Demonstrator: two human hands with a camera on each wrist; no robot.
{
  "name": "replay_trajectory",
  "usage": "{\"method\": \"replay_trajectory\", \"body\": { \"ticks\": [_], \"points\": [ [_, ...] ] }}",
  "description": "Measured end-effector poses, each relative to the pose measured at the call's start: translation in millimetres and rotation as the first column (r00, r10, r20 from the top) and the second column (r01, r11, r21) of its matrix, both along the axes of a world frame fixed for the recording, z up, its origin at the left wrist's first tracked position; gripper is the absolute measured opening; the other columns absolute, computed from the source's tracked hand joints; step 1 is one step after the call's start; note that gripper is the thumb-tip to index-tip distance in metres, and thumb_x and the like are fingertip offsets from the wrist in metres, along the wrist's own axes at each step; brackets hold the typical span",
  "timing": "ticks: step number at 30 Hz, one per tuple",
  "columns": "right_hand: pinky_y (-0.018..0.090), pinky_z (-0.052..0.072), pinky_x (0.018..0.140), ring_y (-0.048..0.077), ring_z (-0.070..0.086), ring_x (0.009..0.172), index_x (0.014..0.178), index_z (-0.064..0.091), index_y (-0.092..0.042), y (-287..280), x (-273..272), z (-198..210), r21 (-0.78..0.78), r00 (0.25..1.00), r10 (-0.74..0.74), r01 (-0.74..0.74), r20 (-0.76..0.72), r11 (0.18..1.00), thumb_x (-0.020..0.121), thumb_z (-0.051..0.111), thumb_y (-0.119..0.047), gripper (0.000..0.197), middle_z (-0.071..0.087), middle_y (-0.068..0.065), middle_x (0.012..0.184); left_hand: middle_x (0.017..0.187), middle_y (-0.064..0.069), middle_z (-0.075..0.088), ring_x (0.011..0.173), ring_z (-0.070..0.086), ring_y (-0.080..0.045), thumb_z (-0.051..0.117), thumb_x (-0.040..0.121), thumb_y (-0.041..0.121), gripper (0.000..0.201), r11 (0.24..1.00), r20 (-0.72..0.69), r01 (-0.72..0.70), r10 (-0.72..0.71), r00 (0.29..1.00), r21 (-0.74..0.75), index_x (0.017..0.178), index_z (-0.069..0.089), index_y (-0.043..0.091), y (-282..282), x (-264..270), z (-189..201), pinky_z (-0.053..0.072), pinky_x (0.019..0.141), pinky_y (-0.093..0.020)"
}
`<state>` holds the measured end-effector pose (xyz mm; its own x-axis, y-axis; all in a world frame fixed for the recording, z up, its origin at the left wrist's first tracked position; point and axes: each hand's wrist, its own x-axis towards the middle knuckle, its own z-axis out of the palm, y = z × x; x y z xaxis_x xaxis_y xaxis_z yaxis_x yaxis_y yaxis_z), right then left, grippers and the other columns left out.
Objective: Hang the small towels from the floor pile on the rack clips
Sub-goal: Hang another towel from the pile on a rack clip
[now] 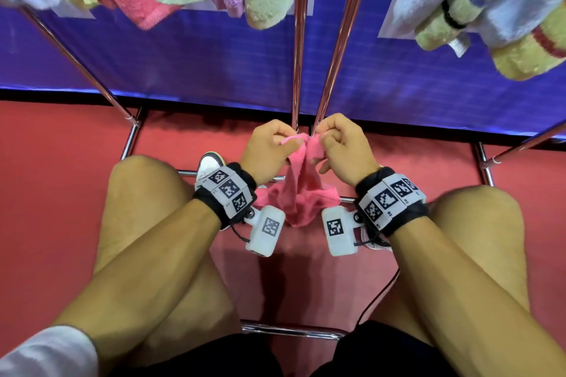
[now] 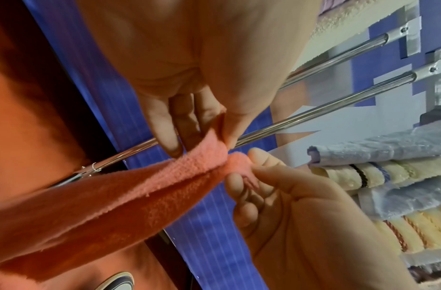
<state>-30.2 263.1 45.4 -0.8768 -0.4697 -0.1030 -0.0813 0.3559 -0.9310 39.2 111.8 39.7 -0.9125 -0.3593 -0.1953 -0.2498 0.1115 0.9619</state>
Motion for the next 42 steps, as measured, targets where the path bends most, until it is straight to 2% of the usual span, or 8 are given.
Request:
{"method": "replay_trajectory", "body": {
  "ticks": [7,10,18,25,28,33,37,42],
  "points": [
    [0.018,0.051,0.057,0.001,0.064,0.061,0.09,0.067,-0.027,-2,5,-2,-0.098,0.997,0.067,-0.072,-0.048,0.993,0.073,0.045,0.015,0.051,0.069,-0.01,0.077,0.083,-0.02,0.069,0.077,0.063,-0.024,0.068,0.091,0.012,0.013,0.993,0.016,-0.066,0.064,0.998,0.099,0.084,0.068,0.001,-2,-3,2,0.06,0.073,-0.051],
    [0.016,0.049,0.062,0.004,0.062,0.066,0.1,0.07,-0.021,-1,3,-7,-0.125,0.996,0.071,-0.077,-0.057,0.989,0.075,0.049,0.018,0.052,0.07,-0.006,0.082,0.079,-0.007,0.071,0.071,0.069,-0.014,0.061,0.094,0.004,0.011,0.987,-0.003,-0.024,0.025,1.0,0.159,0.089,0.069,0.009,-1,-3,7,0.06,0.065,-0.031],
    [0.005,0.044,0.068,-0.006,0.057,0.058,0.094,0.078,-0.011,7,-5,-5,0.081,0.951,0.046,-0.022,-0.304,0.996,0.081,0.075,-0.008,0.014,0.066,-0.006,0.07,0.083,-0.008,0.072,0.075,0.07,-0.014,0.061,0.093,0.004,0.008,0.99,-0.003,0.033,-0.032,0.999,0.134,0.096,0.058,0.011,3,-2,3,0.059,0.07,-0.031],
    [0.027,0.052,0.069,0.013,0.063,0.063,0.085,0.077,-0.02,9,-8,-9,0.206,0.933,0.199,-0.141,-0.3,0.968,0.085,0.074,-0.029,0.01,0.071,-0.003,0.068,0.072,-0.002,0.073,0.066,0.068,-0.01,0.065,0.09,0.001,0.009,0.982,-0.025,0.035,-0.031,0.999,0.185,0.089,0.07,0.009,5,-1,9,0.057,0.063,-0.024],
    [0.035,0.053,0.068,0.021,0.063,0.062,0.081,0.074,-0.019,9,-8,-10,0.215,0.933,0.204,-0.143,-0.295,0.966,0.085,0.072,-0.035,0.017,0.068,0.001,0.063,0.086,-0.016,0.071,0.078,0.065,-0.019,0.062,0.093,0.004,0.012,0.985,-0.016,0.063,-0.061,0.998,0.161,0.092,0.07,0.013,7,-2,9,0.057,0.077,-0.035],
    [0.019,0.043,0.06,0.002,0.051,0.053,0.072,0.067,-0.026,7,-6,-9,0.173,0.94,0.104,-0.05,-0.325,0.984,0.086,0.073,-0.032,0.016,0.059,-0.01,0.057,0.094,-0.019,0.071,0.085,0.066,-0.022,0.057,0.097,0.005,0.016,0.981,-0.02,0.091,-0.088,0.996,0.17,0.097,0.071,0.013,7,-4,7,0.055,0.086,-0.042],
    [0.015,0.039,0.056,0.004,0.046,0.052,0.069,0.065,-0.018,6,-6,-11,0.139,0.942,0.021,0.027,-0.336,0.99,0.085,0.073,-0.032,0.023,0.058,-0.006,0.056,0.083,0.0,0.075,0.077,0.07,-0.011,0.055,0.097,0.004,0.02,0.98,-0.034,0.088,-0.084,0.996,0.18,0.096,0.071,0.017,6,-5,6,0.059,0.076,-0.025],
    [0.018,0.038,0.057,0.002,0.045,0.049,0.068,0.065,-0.019,5,-6,-14,0.125,0.946,-0.031,0.075,-0.324,0.989,0.085,0.073,-0.033,0.024,0.053,-0.009,0.053,0.101,-0.016,0.072,0.09,0.071,-0.02,0.052,0.1,0.004,0.021,0.973,-0.045,0.12,-0.113,0.993,0.198,0.112,0.068,0.008,5,-6,3,0.057,0.088,-0.036]
  ]
}}
